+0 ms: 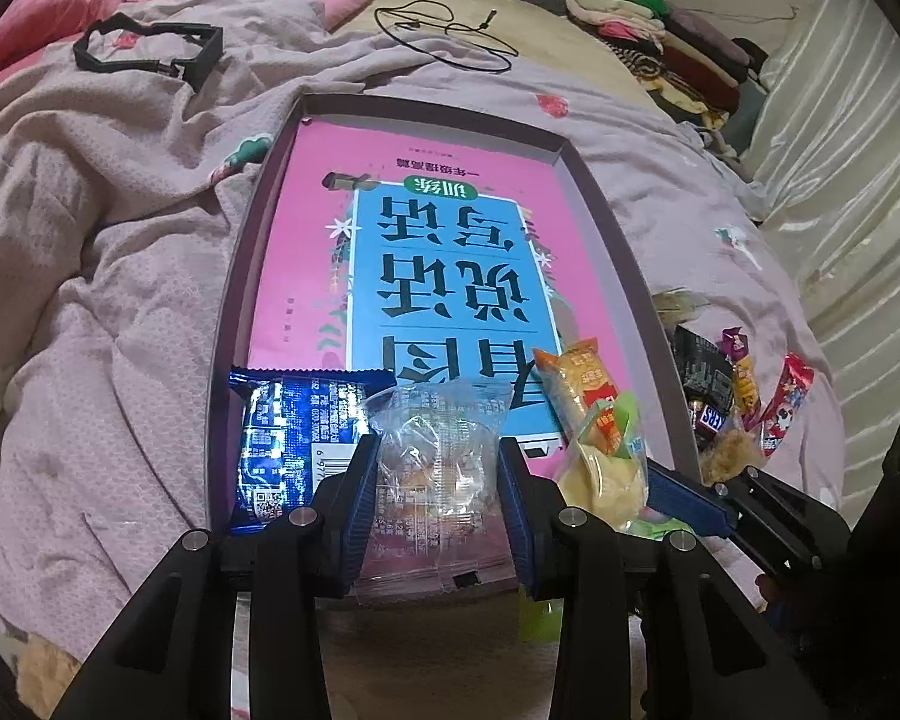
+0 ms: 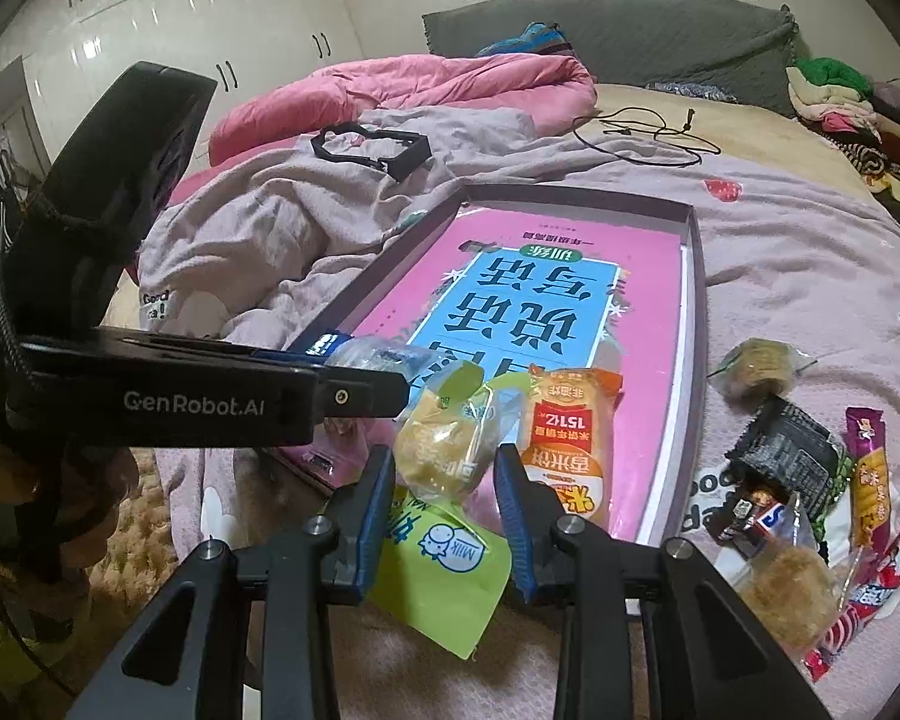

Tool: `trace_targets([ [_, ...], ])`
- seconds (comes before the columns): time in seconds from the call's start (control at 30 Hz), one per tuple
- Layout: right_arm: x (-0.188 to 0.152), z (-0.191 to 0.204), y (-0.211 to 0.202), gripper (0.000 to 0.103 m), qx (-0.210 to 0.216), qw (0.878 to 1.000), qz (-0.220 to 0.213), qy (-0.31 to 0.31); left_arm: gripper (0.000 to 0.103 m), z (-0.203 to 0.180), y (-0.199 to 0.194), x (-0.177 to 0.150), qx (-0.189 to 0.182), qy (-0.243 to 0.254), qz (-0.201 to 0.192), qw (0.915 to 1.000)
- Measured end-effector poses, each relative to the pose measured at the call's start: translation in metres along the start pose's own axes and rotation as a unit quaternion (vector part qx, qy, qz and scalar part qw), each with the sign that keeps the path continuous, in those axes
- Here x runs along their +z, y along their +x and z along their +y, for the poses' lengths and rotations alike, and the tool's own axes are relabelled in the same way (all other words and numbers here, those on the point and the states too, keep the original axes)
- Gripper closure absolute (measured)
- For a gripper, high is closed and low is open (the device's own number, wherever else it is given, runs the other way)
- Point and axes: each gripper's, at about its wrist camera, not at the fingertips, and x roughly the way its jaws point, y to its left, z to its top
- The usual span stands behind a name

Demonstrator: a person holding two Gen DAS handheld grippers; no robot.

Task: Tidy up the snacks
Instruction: 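Lower green packet onto tray with right tool while left lowers clear bag beside it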

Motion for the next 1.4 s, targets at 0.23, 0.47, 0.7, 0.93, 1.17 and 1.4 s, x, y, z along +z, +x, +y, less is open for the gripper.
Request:
trace_targets([
  [0.23, 0.001, -0.005, 0.007, 0.068, -0.023, 1.0, 0.008, 0.002, 0.064, -0.002, 0.001, 0.0, 0.0, 0.003, 0.001, 1.0],
  [0.47, 0.0, -0.006, 0.007, 0.068, -0.047, 0.999, 0.006, -0.013, 0.064, -0.007, 0.003, -0.001, -0.001, 0.011, 0.002, 0.9999],
  [0.7, 0.001, -0.007, 0.012, 0.068, -0.068, 0.997, 0.012, -0.022, 0.064, -0.013, 0.007, -0.004, 0.008, 0.027, 0.006, 0.9996],
  [0.93, 0.004, -0.006, 0.02, 0.067, -0.075, 0.997, 0.015, -0.031, 0.064, -0.012, 0.009, -0.004, 0.012, 0.027, 0.009, 0.9995],
  [1.17, 0.005, 0.0, 0.028, 0.067, -0.088, 0.995, 0.016, -0.053, 0.064, -0.012, 0.012, -0.005, 0.012, 0.028, 0.012, 0.9995],
  [1.4, 0.003, -0.002, 0.025, 0.066, -0.078, 0.996, 0.01, -0.044, 0.064, -0.013, 0.013, -0.004, 0.01, 0.028, 0.015, 0.9994],
])
